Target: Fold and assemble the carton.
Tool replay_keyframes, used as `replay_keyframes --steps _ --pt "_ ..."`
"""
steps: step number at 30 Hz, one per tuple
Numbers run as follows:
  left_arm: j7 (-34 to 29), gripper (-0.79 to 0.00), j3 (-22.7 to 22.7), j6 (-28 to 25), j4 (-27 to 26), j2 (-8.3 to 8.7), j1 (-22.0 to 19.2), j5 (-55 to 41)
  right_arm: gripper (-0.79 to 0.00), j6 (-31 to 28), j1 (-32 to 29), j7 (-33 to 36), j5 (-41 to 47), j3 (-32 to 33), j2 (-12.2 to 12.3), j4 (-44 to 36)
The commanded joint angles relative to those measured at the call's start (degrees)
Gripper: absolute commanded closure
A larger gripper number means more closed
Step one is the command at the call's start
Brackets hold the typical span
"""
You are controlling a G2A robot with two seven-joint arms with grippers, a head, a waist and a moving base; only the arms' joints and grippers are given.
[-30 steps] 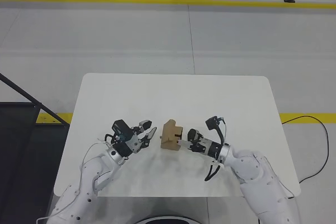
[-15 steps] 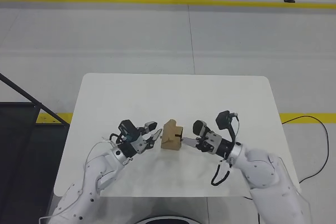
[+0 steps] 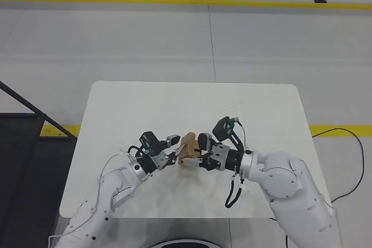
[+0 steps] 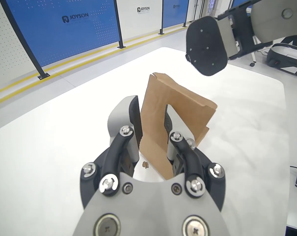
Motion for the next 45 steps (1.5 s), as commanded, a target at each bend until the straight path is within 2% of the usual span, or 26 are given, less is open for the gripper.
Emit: replay_keyframes --steps 1,10,22,32,45 --pt "-0.1 -0.326 0.13 0.04 0.05 -0.03 -0.08 -0.01 -0.785 0.13 0.8 1.17 -0.09 -0.71 -0.01 0.7" --pt "-0.85 -0.326 0.78 0.34 -0.07 -0.17 -0.53 0.21 -0.785 0.34 2.92 3.87 -0.05 -3.09 0.04 2.63" --pt "-1.81 -0.329 1.65 0.5 -0.4 -0.35 -1.18 0.75 -0.785 0.41 3.48 3.33 -1.32 -4.4 0.27 3.48" --pt "-4.34 -0.323 2.37 0.36 -1.13 -0.4 -1.75 2.08 -0.785 2.65 2.33 2.42 -5.5 -5.14 0.61 2.55" --pt "-5.81 -0.32 3.63 0.67 -0.01 -0.72 -3.03 2.2 -0.785 2.14 2.86 2.54 -5.09 -5.27 0.93 3.94"
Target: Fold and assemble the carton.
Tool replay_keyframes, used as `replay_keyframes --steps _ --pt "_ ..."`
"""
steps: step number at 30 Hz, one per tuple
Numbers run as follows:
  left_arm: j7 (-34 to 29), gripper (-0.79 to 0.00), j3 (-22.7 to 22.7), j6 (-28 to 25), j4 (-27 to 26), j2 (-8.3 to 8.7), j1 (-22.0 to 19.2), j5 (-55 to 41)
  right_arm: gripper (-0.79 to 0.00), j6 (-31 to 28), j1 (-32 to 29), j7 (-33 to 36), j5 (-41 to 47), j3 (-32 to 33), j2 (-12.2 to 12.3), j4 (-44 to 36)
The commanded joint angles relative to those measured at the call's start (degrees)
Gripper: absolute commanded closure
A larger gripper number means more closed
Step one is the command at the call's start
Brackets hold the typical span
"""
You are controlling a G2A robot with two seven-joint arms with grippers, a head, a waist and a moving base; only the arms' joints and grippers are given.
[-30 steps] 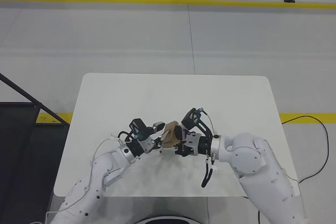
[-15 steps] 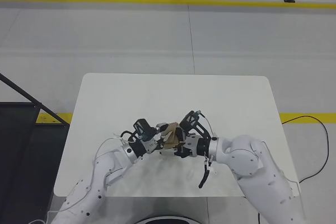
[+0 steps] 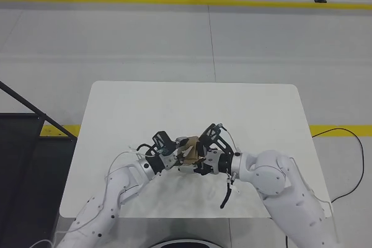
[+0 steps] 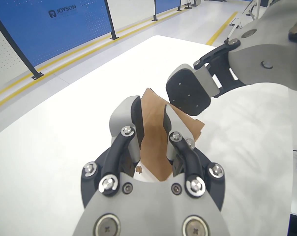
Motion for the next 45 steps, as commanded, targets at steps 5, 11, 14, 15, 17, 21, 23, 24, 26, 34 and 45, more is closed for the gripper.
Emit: replay_keyframes --steps 5,11,14,15,17,21,23,24,26,34,45 --pt "-0.24 -0.32 0.41 0.12 0.69 -0.14 -0.53 -0.15 -0.785 -0.22 0.55 -0.12 0.49 -0.48 0.02 1.06" --pt "-0.4 -0.32 0.67 0.11 1.06 -0.23 -0.77 -0.22 -0.785 -0.15 1.0 -0.23 0.62 -1.0 0.05 1.68" --pt "-0.46 -0.32 0.81 0.07 1.25 -0.27 -0.94 -0.17 -0.785 -0.13 1.09 -0.42 0.76 -1.14 0.07 1.98" --pt "-0.5 -0.32 0.83 0.06 1.3 -0.29 -0.98 -0.24 -0.785 -0.17 1.11 -0.46 0.76 -1.18 0.09 2.06" --pt "-0.54 -0.32 0.86 0.06 1.36 -0.31 -1.06 -0.28 -0.785 -0.17 1.11 -0.61 0.84 -1.27 0.11 2.28" --pt "-0.72 -0.32 0.94 -0.03 1.49 -0.34 -1.2 -0.3 -0.785 -0.14 1.24 -0.78 0.96 -1.53 0.14 2.67" --pt "-0.74 -0.317 0.98 -0.02 1.54 -0.37 -1.26 -0.32 -0.785 -0.14 1.31 -0.82 0.99 -1.6 0.16 2.74" --pt "-0.76 -0.317 1.01 -0.04 1.56 -0.37 -1.28 -0.29 -0.785 -0.15 1.33 -0.84 1.0 -1.62 0.17 2.77" --pt "-0.79 -0.317 1.06 -0.07 1.6 -0.39 -1.37 -0.23 -0.785 -0.19 1.36 -0.91 1.01 -1.67 0.2 2.86" --pt "-1.32 -0.311 1.32 -0.04 1.8 -0.47 -1.62 -0.09 -0.785 -0.4 1.33 -1.25 1.16 -1.84 0.32 3.42" --pt "-1.59 -0.308 1.47 -0.07 1.93 -0.55 -1.72 -0.18 -0.785 -1.08 1.54 -1.9 1.94 -2.51 0.36 4.27"
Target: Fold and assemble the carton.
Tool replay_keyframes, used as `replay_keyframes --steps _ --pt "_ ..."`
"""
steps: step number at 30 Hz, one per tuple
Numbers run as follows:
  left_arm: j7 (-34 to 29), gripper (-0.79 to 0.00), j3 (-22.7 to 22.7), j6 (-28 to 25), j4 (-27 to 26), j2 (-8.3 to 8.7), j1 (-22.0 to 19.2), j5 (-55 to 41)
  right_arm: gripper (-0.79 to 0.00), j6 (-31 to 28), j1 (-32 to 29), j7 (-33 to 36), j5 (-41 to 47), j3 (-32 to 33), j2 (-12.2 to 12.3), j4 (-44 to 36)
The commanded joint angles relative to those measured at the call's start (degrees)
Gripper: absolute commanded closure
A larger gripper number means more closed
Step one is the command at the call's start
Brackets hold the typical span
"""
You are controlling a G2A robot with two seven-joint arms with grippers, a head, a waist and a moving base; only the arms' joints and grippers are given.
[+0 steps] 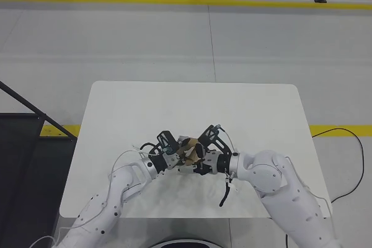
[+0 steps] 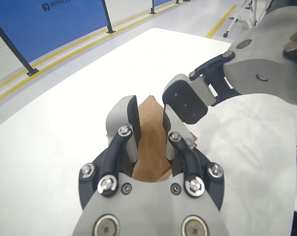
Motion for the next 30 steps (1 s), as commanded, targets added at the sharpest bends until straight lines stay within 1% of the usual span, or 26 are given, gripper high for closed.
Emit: replay_keyframes --steps 1,7,13,17,22,26,30 --pt "-0.03 -0.308 0.02 -0.11 0.03 -0.01 -0.02 -0.12 -0.785 -0.25 0.15 -0.32 0.5 -0.26 -0.06 0.46" --pt "0.04 -0.311 -0.02 -0.08 0.12 -0.04 -0.04 -0.21 -0.785 -0.41 1.09 -1.61 1.96 -1.33 -0.39 2.44" --pt "1.22 -0.332 -0.92 0.77 -0.5 0.01 0.57 -0.87 -0.785 -0.77 1.66 -2.28 2.71 -1.49 -0.47 3.45" --pt "1.8 -0.339 -2.11 1.32 -1.1 0.18 1.28 -1.05 -0.785 -0.67 1.69 -2.27 2.67 -1.44 -0.41 3.41" --pt "2.24 -0.339 -5.05 2.3 -1.57 0.53 2.33 -2.74 -0.785 -0.65 1.66 -2.34 2.8 -1.39 -0.35 3.39" --pt "0.69 -0.332 -7.57 3.01 -0.05 0.74 2.63 -5.6 -0.785 -0.82 1.71 -2.18 2.91 -1.39 -0.3 3.4" --pt "-1.87 -0.329 -7.49 3.03 1.99 0.72 2.03 -5.87 -0.785 -0.82 1.73 -2.19 2.96 -1.4 -0.26 3.38"
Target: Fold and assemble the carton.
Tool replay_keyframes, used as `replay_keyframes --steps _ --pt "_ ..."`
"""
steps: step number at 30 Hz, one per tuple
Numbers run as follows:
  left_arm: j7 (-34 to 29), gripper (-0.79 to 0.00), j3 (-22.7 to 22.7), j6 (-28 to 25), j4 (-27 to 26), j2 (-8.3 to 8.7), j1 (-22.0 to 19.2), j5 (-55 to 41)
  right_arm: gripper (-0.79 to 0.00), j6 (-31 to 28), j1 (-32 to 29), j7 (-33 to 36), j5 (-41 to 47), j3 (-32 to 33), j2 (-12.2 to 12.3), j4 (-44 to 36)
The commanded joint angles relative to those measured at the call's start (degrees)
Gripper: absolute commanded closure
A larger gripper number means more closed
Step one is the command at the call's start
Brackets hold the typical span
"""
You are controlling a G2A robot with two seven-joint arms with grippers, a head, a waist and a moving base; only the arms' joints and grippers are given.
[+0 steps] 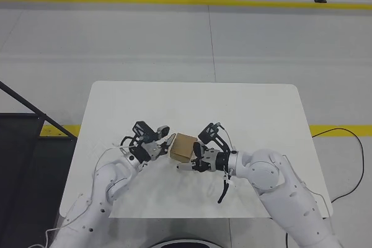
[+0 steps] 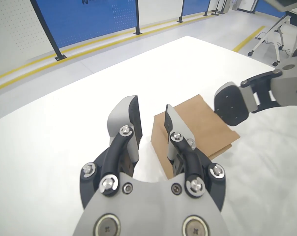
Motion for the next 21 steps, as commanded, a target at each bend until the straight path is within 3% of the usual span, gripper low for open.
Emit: replay_keyframes --steps 1,21 --pt "-1.39 -0.332 0.46 0.4 1.23 -0.08 -0.55 0.51 -0.785 0.0 0.02 0.0 0.05 -0.02 0.01 -0.02" --pt "-2.92 -0.329 1.88 2.2 5.37 -0.67 -2.39 -0.61 -0.785 0.6 0.21 -0.02 -0.24 -0.36 0.13 -0.47"
